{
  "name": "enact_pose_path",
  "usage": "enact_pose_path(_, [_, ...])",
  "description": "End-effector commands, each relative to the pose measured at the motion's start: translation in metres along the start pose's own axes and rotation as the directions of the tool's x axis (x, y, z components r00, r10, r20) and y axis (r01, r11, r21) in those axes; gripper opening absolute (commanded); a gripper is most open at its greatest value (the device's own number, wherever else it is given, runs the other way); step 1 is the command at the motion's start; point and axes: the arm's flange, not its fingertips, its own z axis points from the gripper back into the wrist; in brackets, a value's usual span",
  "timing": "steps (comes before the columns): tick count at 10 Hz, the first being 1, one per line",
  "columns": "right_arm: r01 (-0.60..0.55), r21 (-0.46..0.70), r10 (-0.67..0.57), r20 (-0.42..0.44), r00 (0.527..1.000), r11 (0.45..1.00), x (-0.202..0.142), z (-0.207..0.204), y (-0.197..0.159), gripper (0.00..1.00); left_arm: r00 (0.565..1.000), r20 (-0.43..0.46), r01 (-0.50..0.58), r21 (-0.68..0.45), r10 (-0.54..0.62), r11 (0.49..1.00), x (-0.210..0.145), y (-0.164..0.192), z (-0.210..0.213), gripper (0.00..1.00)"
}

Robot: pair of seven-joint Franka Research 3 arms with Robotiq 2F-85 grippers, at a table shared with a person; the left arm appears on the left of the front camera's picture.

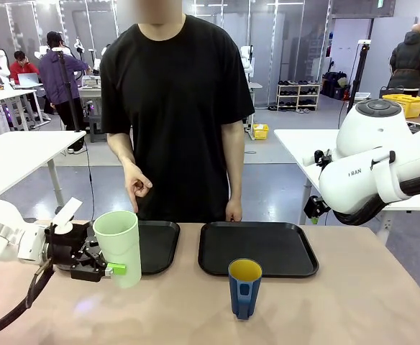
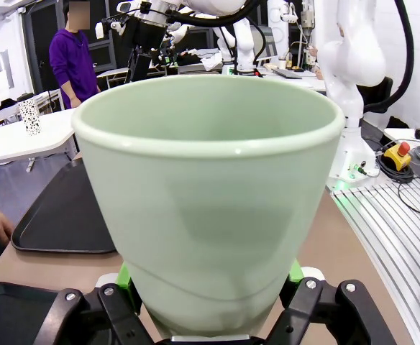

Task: Sort and store the cups by type.
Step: Place the picked Reusable plastic cup into the Flat Tray indicated by the person.

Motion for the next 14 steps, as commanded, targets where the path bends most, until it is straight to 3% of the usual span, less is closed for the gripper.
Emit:
enact_pose_path(1, [-0.002, 0.000, 0.002, 0.008, 1.000, 1.000, -0.001, 0.000, 0.000, 1.00, 1.000, 0.002, 0.001, -0.002, -0.001, 1.000, 0.001, 0.003, -0.002, 0.24])
enact_pose_path(2, [-0.002, 0.000, 0.002, 0.008, 1.000, 1.000, -0.001, 0.000, 0.000, 1.00, 1.000, 0.002, 0.001, -0.002, -0.001, 1.000, 0.001, 0.003, -0.002, 0.24])
enact_pose_path(3, [-0.002, 0.000, 0.002, 0.008, 1.000, 1.000, -0.001, 0.000, 0.000, 1.00, 1.000, 0.000, 0.000, 0.000, 0.000, 1.000, 0.000, 0.000, 0.000, 0.83])
enact_pose_path(9, [-0.002, 0.000, 0.002, 0.008, 1.000, 1.000, -0.001, 0.000, 0.000, 1.00, 0.997, 0.003, -0.072, 0.058, 0.072, 0.996, -0.015, 0.106, 0.060, 0.83])
enact_pose_path(14, [-0.002, 0.000, 0.002, 0.008, 1.000, 1.000, -0.001, 0.000, 0.000, 1.00, 0.998, 0.010, -0.058, 0.106, 0.057, 0.993, -0.025, 0.163, 0.087, 0.83])
